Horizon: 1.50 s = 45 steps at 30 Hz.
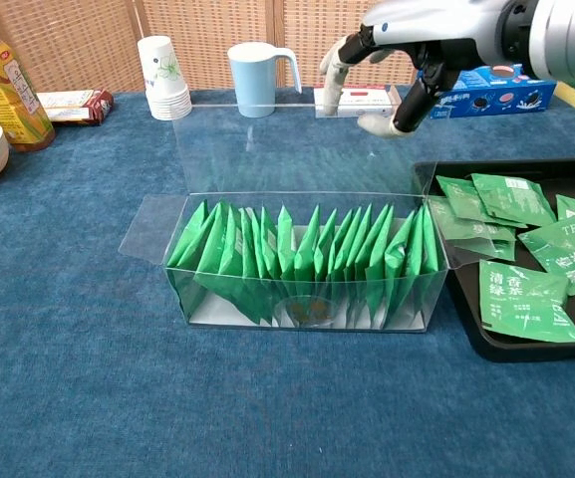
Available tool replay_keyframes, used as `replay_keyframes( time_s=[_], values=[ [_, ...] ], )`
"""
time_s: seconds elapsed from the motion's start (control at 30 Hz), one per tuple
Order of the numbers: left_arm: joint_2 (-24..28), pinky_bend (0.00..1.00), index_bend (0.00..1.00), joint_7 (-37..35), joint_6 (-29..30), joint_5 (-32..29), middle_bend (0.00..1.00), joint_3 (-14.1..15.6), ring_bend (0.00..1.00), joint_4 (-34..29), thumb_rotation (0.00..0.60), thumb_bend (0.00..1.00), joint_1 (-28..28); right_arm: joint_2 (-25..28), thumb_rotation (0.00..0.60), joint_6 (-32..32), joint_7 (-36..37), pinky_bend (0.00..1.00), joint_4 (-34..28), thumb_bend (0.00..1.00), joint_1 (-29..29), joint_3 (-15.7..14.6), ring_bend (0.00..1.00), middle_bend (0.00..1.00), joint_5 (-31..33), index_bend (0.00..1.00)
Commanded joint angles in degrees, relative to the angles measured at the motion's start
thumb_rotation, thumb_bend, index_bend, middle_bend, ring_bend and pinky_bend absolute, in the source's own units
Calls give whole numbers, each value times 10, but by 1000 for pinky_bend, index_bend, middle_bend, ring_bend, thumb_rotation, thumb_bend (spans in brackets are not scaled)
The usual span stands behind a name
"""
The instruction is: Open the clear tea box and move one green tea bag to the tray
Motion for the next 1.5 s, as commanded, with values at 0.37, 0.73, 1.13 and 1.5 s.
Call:
replay_keyframes(
  time_s=[0.37,0.73,1.13,1.5],
  values=[
    [-1,263,144,8,5,2,86,-1,12,-1,600,291,0,32,600,-73,63,0,19,549,44,4,22,112,69,557],
    [-1,263,144,8,5,1,77,-1,4,-1,600,291,0,47,600,-116,98,0,45,551,82,-4,23,117,123,562],
    [-1,263,144,7,7,2,76,1,4,0,600,290,2,-13,600,-42,90,0,110,536,84,-36,9,32,53,279],
    [0,263,144,3,13,6,76,4,3,3,600,290,6,-90,600,8,60,0,192,400,62,-78,0,0,-41,119]
  ],
)
